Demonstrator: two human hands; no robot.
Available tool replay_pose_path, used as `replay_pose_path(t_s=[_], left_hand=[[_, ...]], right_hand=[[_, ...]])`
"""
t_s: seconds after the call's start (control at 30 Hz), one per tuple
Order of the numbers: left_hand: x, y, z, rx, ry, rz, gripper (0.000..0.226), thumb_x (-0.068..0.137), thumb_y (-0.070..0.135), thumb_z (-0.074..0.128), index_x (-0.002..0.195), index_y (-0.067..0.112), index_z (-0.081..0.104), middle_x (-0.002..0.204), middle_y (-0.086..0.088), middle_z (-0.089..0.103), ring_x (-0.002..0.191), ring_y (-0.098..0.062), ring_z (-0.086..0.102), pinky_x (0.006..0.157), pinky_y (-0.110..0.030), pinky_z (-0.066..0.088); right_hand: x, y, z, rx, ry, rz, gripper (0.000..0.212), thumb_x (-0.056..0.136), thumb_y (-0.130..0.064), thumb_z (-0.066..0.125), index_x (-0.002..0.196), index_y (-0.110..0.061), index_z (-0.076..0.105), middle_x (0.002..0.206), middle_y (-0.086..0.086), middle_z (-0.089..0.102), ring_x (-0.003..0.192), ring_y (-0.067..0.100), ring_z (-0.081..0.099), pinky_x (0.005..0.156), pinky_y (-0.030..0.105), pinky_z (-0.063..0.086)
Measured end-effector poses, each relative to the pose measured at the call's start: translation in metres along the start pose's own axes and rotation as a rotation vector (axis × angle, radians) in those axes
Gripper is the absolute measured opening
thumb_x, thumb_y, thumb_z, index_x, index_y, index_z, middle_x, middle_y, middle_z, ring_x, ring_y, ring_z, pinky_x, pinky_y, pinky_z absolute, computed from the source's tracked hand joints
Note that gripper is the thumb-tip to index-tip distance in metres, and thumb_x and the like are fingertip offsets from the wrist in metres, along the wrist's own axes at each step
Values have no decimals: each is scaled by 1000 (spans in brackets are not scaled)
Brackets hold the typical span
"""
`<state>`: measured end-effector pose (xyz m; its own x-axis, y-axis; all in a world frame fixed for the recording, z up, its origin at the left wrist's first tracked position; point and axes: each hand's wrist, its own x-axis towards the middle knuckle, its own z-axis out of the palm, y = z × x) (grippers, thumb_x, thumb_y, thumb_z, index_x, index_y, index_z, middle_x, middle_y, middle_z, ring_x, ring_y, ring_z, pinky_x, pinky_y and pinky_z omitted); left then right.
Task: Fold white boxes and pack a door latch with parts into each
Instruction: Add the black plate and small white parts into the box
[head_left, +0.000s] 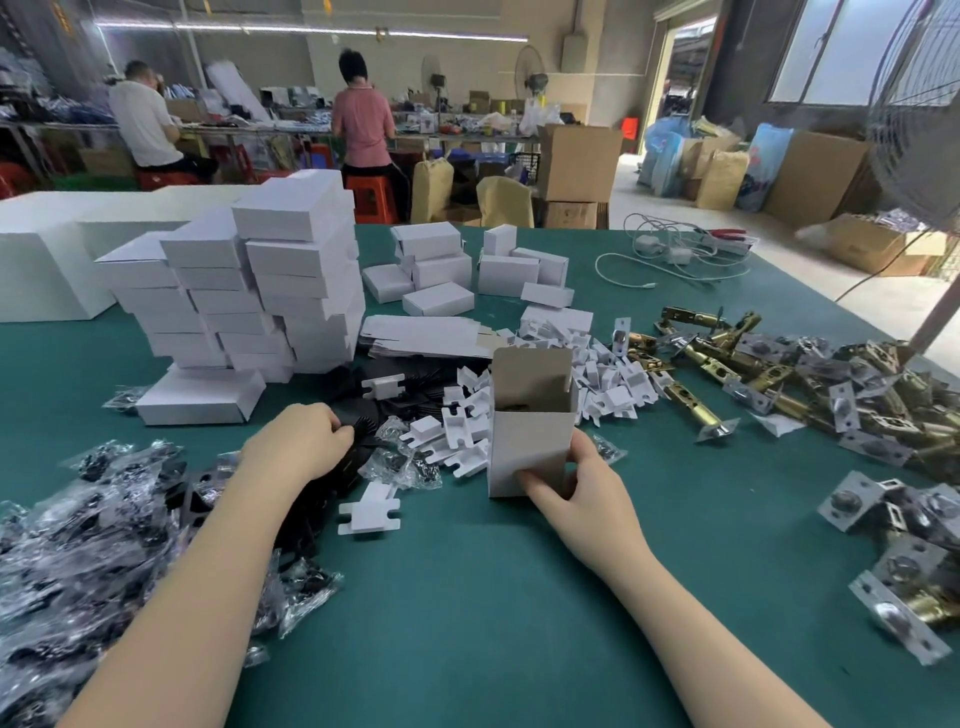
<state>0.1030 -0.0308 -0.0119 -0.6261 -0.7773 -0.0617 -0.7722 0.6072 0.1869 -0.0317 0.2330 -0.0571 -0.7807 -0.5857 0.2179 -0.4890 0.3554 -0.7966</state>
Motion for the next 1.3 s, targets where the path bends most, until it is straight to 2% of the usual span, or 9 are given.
replay_pose_path(t_s=[0.13, 0.37, 0.53, 0.7, 0.8, 0.9, 1.07, 1.23, 1.3], left_hand=[[-4, 1, 3, 8, 87, -55, 35, 93, 56, 54, 117, 32, 63, 114, 2, 65, 106, -23, 60, 87, -39, 51], [-4, 2, -2, -55, 159, -41, 30, 100, 39, 51, 114, 17, 66, 107, -7, 66, 95, -28, 61, 74, -38, 51], [-5, -2, -14, -221, 227, -53, 20, 99, 21, 53, 91, 10, 69, 83, -9, 66, 80, -29, 59, 66, -36, 47], [-8, -1, -21, -303, 330, -36, 33, 94, 6, 48, 62, 7, 55, 62, -10, 58, 60, -26, 48, 54, -31, 38], [-6, -2, -22, -306, 362, 2, 26, 93, 2, 50, 70, 14, 51, 68, -7, 49, 66, -25, 42, 61, -32, 38], [-4, -4, -23, -458, 371, -3, 13, 92, 11, 60, 82, 19, 64, 71, 1, 58, 74, -21, 52, 69, -29, 40], [-6, -2, -31, -1037, 242, -4, 18, 91, 11, 66, 106, 22, 68, 97, 2, 65, 91, -18, 68, 87, -42, 55], [-14, 14, -41, -1571, -142, -95, 13, 97, 9, 57, 93, 15, 67, 84, -5, 72, 73, -17, 71, 59, -33, 61], [-15, 20, -41, -1655, -189, -121, 12, 100, 9, 51, 98, 11, 63, 91, -10, 70, 79, -22, 70, 60, -30, 61]], right_hand=[[0, 2, 0, 5, -8, 11, 43, 83, -35, 70, 101, -62, 41, 86, -41, 58, 72, -10, 54, 55, 12, 36], [1, 3, 1, 4, -11, 19, 43, 83, -37, 70, 100, -61, 40, 85, -41, 58, 75, -11, 54, 57, 13, 36], [1, 3, 0, 4, -12, 18, 42, 82, -38, 70, 100, -62, 40, 88, -41, 58, 76, -11, 55, 57, 12, 36], [0, 1, 0, 3, -12, 16, 48, 83, -39, 69, 97, -71, 36, 90, -43, 56, 79, -11, 55, 59, 15, 37], [-1, 2, 0, 8, -11, 21, 46, 82, -39, 69, 98, -68, 38, 91, -43, 56, 79, -11, 55, 60, 17, 38], [-1, 2, 0, 8, -12, 25, 44, 82, -38, 69, 99, -66, 39, 89, -43, 56, 77, -11, 55, 59, 16, 37], [-1, 2, 0, 3, -11, 25, 42, 82, -38, 69, 100, -63, 40, 88, -43, 57, 77, -10, 56, 58, 17, 37], [-1, 2, 0, 1, -12, 22, 40, 83, -37, 69, 102, -59, 41, 87, -41, 58, 75, -9, 55, 57, 17, 36], [-1, 3, 0, 3, -14, 22, 41, 83, -37, 69, 103, -59, 41, 86, -41, 58, 74, -9, 55, 57, 17, 36]])
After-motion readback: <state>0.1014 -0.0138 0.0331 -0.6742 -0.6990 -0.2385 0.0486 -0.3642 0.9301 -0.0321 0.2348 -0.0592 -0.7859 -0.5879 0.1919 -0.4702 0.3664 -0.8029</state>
